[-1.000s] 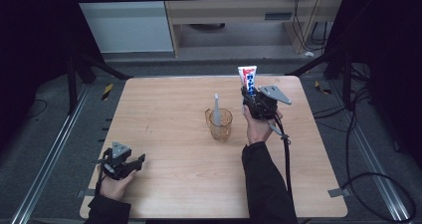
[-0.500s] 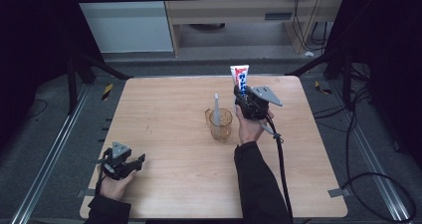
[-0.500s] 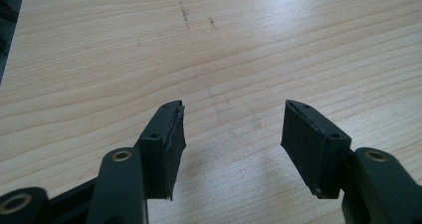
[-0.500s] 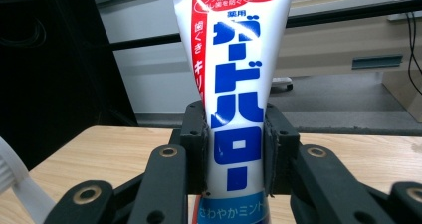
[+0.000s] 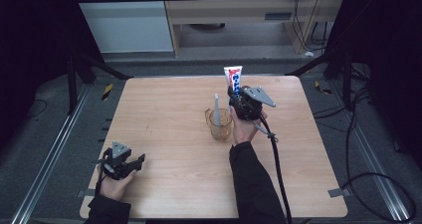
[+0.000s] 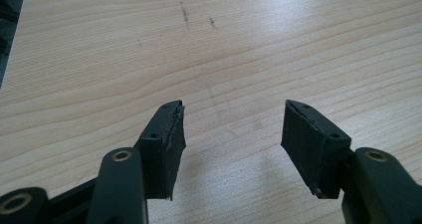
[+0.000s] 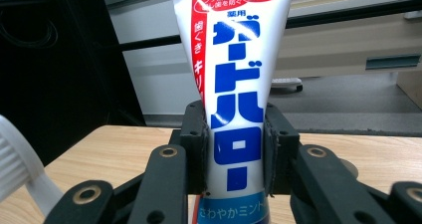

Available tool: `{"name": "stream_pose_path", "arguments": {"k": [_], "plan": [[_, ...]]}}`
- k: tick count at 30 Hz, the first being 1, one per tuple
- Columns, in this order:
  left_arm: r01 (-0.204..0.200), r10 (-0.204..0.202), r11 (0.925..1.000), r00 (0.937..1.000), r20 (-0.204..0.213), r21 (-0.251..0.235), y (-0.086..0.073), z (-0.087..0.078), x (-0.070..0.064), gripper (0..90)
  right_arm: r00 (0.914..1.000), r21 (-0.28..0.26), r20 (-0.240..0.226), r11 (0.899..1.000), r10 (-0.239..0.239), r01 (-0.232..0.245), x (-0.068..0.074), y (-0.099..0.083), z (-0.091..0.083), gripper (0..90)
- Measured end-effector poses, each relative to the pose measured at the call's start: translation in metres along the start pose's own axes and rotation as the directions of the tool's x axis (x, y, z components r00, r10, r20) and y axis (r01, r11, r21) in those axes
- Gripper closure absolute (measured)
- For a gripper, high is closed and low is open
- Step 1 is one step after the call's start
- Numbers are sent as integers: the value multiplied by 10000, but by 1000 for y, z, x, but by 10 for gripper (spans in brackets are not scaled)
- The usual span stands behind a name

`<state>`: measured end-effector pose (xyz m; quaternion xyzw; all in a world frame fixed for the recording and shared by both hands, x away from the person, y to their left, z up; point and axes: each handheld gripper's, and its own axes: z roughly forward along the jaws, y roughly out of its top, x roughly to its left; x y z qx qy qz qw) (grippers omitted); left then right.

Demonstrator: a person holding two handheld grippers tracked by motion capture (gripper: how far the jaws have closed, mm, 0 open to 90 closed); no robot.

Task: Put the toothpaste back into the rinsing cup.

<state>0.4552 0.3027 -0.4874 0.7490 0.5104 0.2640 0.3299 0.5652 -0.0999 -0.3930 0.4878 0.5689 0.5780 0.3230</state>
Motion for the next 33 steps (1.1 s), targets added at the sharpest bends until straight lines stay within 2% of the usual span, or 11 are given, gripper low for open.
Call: {"name": "stream_pose_path", "arguments": {"k": [22, 33], "plan": [[36, -36, 10000, 10000, 5, -45, 0, 0, 0, 412, 9993, 365, -364, 9993, 107, -93, 11, -17, 17, 683], [37, -37, 10000, 10000, 1, -60, 0, 0, 0, 412, 9991, 628, -421, 9980, -31, 58, 13, -23, 20, 678]]}}
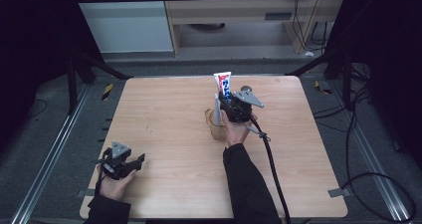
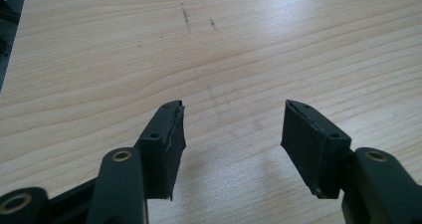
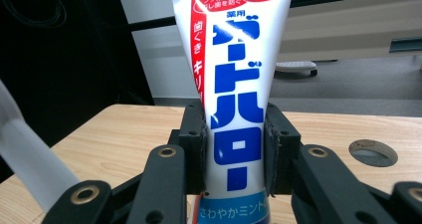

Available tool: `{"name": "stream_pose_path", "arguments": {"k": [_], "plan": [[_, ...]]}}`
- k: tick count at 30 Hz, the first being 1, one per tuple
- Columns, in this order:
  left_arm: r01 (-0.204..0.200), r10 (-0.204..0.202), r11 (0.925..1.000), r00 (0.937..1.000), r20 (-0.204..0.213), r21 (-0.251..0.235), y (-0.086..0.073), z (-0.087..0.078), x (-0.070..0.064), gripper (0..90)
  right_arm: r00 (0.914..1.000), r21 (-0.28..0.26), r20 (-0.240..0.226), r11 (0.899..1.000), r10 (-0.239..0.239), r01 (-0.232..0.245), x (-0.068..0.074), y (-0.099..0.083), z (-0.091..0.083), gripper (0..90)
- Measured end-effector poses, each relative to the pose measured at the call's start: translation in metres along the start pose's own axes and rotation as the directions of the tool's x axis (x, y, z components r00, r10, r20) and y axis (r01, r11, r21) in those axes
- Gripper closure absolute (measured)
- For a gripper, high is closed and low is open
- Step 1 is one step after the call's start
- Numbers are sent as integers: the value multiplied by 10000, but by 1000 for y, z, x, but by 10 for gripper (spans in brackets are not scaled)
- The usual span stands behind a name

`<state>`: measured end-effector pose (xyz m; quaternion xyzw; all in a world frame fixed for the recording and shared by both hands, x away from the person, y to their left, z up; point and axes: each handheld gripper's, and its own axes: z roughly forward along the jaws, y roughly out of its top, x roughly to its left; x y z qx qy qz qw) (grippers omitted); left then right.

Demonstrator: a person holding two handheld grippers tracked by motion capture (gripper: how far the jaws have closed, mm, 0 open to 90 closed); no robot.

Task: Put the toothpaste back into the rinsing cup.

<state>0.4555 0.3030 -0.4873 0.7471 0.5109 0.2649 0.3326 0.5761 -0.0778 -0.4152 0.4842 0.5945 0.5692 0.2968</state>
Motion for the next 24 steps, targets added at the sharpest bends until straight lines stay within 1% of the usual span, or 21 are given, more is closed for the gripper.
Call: {"name": "stream_pose_path", "arguments": {"k": [7, 10, 12, 16, 20, 24], "plan": [[-7, 7, 10000, 10000, -2, 10, 0, 0, 0, 412, 9999, 342, -145, 9994, 29, -24, 0, -3, 2, 673], [0, 0, 10000, 10000, -6, 12, 0, 0, 0, 412, 9998, 400, -210, 9992, 3, 6, -1, -4, 2, 670], [-9, 9, 10000, 10000, -5, 18, 0, 0, 0, 412, 9998, 432, -215, 9991, 59, -49, -2, -5, 2, 668], [-32, 32, 10000, 10000, -1, 34, 0, 0, 0, 412, 9996, 672, -217, 9976, 198, -183, -5, -9, 1, 663], [-16, 16, 10000, 10000, -12, 42, 0, 1, 0, 412, 9993, 803, -348, 9967, 108, -80, -5, -11, 1, 658], [-35, 35, 10000, 10000, -10, 33, 0, 0, 0, 412, 9993, 942, -374, 9955, 26, 10, -5, -11, 0, 652]]}}
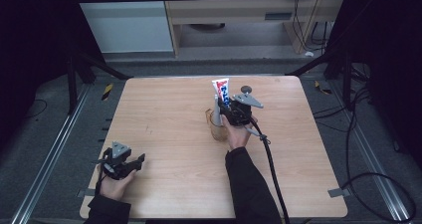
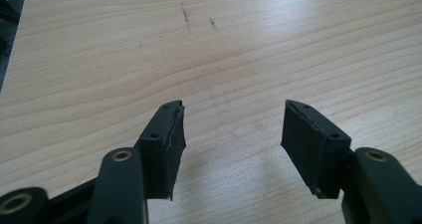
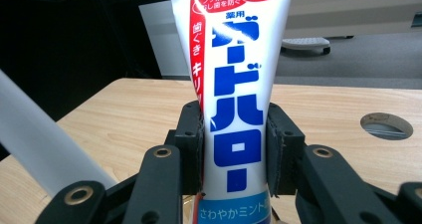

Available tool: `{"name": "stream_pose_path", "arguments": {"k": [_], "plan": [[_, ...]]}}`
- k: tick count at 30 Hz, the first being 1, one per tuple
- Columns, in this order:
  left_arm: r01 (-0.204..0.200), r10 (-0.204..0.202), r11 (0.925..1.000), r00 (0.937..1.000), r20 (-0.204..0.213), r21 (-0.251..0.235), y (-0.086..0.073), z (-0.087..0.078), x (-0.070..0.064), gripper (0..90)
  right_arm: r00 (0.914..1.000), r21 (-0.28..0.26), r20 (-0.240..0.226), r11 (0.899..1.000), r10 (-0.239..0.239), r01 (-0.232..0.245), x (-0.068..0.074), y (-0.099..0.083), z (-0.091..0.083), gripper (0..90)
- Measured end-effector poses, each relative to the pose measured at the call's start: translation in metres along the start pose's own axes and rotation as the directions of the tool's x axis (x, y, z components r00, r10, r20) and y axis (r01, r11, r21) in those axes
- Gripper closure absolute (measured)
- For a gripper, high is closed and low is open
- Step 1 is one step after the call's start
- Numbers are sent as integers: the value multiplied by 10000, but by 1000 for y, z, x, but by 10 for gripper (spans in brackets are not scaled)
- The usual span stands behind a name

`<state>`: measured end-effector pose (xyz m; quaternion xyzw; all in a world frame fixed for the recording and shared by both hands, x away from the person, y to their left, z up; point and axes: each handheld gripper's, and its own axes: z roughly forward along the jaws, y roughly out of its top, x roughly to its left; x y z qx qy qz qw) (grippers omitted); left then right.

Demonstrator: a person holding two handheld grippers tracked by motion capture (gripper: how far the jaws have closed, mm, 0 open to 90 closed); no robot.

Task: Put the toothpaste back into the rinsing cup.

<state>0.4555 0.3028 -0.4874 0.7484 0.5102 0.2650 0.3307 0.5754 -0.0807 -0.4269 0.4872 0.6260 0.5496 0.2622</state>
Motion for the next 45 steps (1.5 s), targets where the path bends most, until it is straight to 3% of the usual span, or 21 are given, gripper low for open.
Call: {"name": "stream_pose_path", "arguments": {"k": [24, 40, 42, 43, 45], "plan": [[0, -1, 10000, 10000, -7, -5, 0, 0, 0, 413, 9970, 1042, -347, 9919, -688, 721, -4, -4, -12, 609], [0, 0, 10000, 10000, -30, 3, 0, 0, -1, 413, 9901, 1717, -341, 9752, -1360, 1399, -9, -7, -23, 524], [-3, 3, 10000, 10000, -33, 5, 0, 0, -1, 413, 9888, 1630, -336, 9753, -1453, 1488, -8, -6, -25, 489], [-3, 3, 10000, 10000, -36, 7, 0, 0, -1, 413, 9880, 1423, -346, 9778, -1503, 1537, -7, -4, -28, 589], [-20, 20, 10000, 10000, -34, 4, 0, 0, -1, 413, 9883, 931, -338, 9841, -1489, 1514, -6, 4, -36, 581]]}}
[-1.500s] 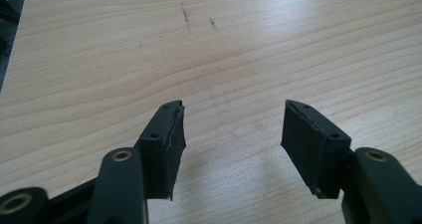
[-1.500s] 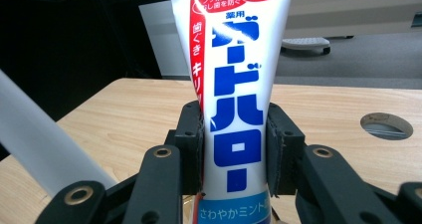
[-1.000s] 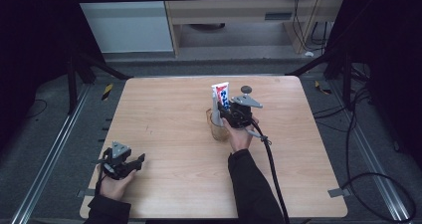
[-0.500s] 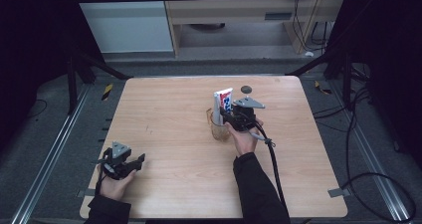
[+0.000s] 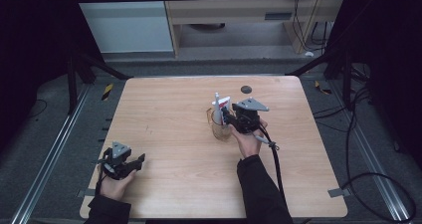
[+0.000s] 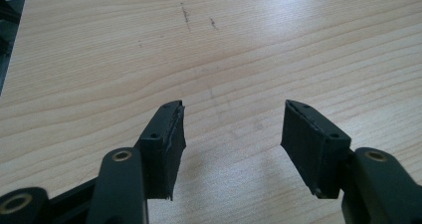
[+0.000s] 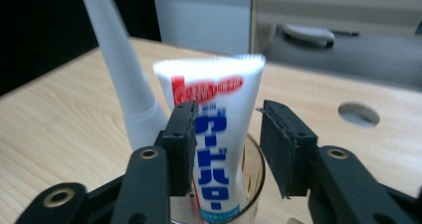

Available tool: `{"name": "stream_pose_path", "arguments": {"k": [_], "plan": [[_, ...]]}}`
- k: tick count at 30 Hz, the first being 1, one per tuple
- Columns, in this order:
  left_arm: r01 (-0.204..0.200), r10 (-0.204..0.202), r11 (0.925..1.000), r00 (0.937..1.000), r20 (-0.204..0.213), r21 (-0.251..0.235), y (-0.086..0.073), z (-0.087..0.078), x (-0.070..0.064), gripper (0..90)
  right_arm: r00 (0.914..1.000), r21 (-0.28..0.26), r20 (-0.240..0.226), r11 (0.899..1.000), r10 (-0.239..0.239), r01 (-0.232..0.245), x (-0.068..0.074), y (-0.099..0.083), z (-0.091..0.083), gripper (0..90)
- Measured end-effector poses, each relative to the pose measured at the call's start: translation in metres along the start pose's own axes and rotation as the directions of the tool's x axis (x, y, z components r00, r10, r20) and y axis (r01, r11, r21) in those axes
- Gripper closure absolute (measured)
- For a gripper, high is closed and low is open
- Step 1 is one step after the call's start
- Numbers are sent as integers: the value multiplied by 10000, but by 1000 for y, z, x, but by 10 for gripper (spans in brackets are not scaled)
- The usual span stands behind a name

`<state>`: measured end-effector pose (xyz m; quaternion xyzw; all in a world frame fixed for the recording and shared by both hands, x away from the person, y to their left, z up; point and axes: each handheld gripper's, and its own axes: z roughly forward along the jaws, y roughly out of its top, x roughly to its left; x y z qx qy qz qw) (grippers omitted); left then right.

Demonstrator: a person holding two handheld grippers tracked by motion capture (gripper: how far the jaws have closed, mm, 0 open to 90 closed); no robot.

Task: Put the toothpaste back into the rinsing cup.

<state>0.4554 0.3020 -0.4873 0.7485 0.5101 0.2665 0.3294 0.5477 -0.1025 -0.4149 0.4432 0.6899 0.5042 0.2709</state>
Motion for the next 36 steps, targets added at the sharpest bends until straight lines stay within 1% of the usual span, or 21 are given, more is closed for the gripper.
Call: {"name": "stream_pose_path", "arguments": {"k": [3, 5, 7, 10, 13, 15, 16, 19, 22, 25, 26, 28, 30, 31, 32, 33, 36], "plan": [[-1, 1, 10000, 10000, -10, -19, 0, 0, -1, 413, 9998, -112, 63, 9997, -198, 199, -1, 9, -10, 577], [-9, 9, 10000, 10000, -9, -20, 0, 0, -1, 412, 9995, -135, 176, 9996, -246, 248, -4, 13, -18, 572], [-10, 10, 10000, 10000, -13, -24, 0, 0, -1, 412, 9991, -49, 322, 9996, -290, 292, -9, 14, -26, 560], [-3, 3, 10000, 10000, -4, -5, 0, 0, -1, 412, 9988, 153, 474, 9998, -146, 139, -18, 8, -36, 516], [-9, 9, 10000, 10000, -5, 8, 0, 0, -1, 412, 9987, 471, 513, 9989, 47, -71, -27, -2, -43, 463], [1, -1, 10000, 10000, -13, 4, 0, 0, -1, 412, 9985, 792, 554, 9969, -18, -26, -34, -9, -47, 442], [6, -6, 10000, 10000, -13, 5, 0, 0, -1, 411, 9982, 870, 604, 9962, 4, -56, -38, -12, -50, 426], [28, -28, 10000, 10000, -12, 10, 0, 0, -1, 410, 9981, 1209, 604, 9925, 99, -172, -50, -24, -58, 356], [35, -35, 10000, 10000, 5, 46, 0, 0, -1, 408, 9978, 1360, 633, 9902, 217, -302, -60, -34, -68, 294], [84, -84, 9999, 10000, 24, 57, 0, 0, 0, 398, 9970, 1446, 689, 9885, 355, -452, -73, -48, -81, 233], [96, -96, 9999, 10000, 19, 63, 0, 0, 0, 395, 9965, 1428, 763, 9887, 355, -461, -77, -53, -85, 225], [156, -156, 9999, 9999, 16, 65, -1, 1, 0, 391, 9959, 1615, 857, 9859, 300, -436, -84, -63, -92, 210], [154, -154, 9998, 9999, 22, 109, -1, 1, 1, 388, 9946, 1832, 1010, 9822, 224, -407, -91, -74, -99, 198], [127, -127, 9998, 9999, 8, 119, -1, 2, 1, 384, 9941, 2034, 1052, 9780, 252, -463, -94, -79, -103, 183], [113, -113, 9999, 9999, -27, 116, -1, 2, 1, 375, 9936, 2161, 1131, 9759, 52, -297, -98, -84, -107, 169], [81, -80, 9999, 10000, -49, 133, -1, 2, 1, 365, 9926, 2195, 1218, 9752, -2, -268, -100, -86, -110, 165], [-39, 40, 9997, 10000, -53, 225, -2, 4, 1, 333, 9915, 2344, 1295, 9713, 87, -391, -106, -95, -119, 145]]}}
